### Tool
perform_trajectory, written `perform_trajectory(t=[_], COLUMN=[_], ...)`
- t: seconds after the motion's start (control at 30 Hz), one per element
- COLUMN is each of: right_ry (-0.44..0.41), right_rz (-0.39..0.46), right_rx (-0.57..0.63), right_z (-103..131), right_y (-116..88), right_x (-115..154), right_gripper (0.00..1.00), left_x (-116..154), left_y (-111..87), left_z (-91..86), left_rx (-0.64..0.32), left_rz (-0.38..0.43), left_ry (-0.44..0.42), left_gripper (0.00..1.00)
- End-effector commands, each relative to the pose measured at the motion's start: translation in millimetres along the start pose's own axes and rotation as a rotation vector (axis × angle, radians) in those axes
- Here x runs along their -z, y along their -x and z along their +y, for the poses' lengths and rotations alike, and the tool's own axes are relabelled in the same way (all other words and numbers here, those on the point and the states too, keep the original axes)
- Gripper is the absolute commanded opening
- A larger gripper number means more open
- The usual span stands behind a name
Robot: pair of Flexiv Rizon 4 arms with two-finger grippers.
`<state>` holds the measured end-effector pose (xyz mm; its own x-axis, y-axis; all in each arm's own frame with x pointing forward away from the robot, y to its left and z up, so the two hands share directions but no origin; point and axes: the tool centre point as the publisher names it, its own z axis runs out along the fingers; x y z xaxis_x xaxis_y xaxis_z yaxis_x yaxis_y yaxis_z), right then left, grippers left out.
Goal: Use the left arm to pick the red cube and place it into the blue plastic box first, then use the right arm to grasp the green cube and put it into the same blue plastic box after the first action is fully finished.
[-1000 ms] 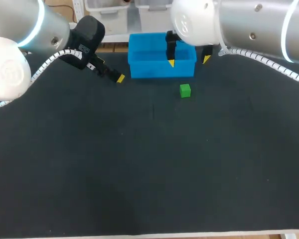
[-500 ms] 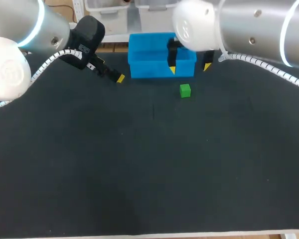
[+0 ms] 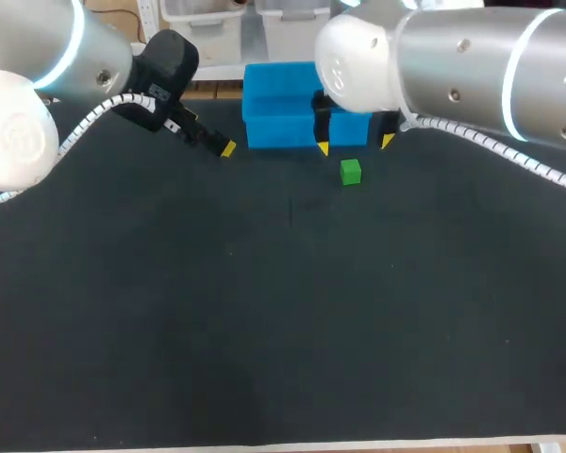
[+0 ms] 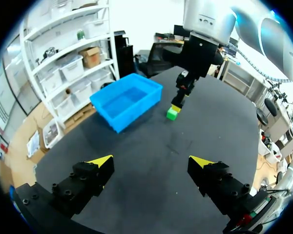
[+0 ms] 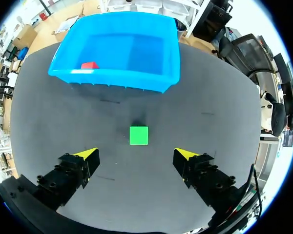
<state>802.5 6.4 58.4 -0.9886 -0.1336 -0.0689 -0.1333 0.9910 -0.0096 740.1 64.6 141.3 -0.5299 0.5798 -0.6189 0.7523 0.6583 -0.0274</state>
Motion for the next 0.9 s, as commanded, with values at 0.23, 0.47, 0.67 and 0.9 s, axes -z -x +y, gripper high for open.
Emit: perform_trajectory(t=[0.23,0.47,0.67,0.9], right_ry=[-0.01,-0.01,-0.016,-0.019], right_rz=[0.013,0.013,0.015,0.021], right_rx=[-0.012,-0.007,0.002,0.011], right_z=[1,1,0,-3], right_y=[6,6,6,5], right_x=[-21,-32,-41,-51], right_gripper=[1.0,1.0,1.0,1.0], left_x=[1,1,1,1], left_y=[-1.7,-1.7,-1.7,-1.7], left_z=[1.3,1.3,1.3,1.3], left_rx=[-0.004,-0.004,-0.004,-0.004], left_rz=[-0.006,-0.006,-0.006,-0.006], left_ry=[-0.007,-0.007,-0.007,-0.007], left_gripper=[1.0,1.0,1.0,1.0])
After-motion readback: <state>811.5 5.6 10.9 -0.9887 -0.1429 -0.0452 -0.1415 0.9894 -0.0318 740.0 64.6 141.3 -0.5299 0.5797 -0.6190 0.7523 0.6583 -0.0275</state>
